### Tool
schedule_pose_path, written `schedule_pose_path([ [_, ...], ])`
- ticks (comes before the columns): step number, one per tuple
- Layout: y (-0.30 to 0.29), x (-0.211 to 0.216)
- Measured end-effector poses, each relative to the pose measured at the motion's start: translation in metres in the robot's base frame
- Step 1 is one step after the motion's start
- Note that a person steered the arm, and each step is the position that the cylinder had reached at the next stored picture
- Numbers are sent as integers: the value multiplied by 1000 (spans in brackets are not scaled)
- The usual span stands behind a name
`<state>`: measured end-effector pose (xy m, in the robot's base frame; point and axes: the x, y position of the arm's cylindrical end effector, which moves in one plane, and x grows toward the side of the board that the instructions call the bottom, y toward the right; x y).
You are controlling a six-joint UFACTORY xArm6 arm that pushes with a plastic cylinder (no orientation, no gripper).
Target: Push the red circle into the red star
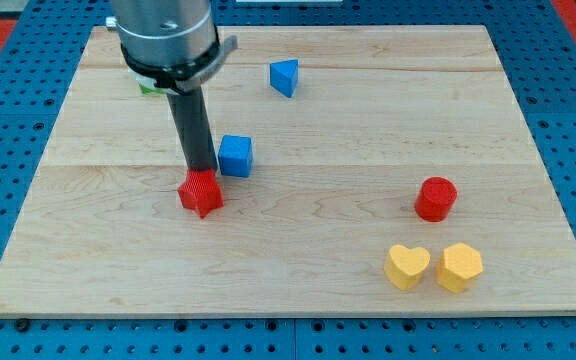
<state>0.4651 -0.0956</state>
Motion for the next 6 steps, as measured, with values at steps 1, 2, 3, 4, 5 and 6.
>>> schedule_pose_path([
  [1, 0, 43],
  [2, 0, 76],
  [3, 38, 49],
  [4, 108, 38],
  [5, 166, 48],
  [6, 198, 77],
])
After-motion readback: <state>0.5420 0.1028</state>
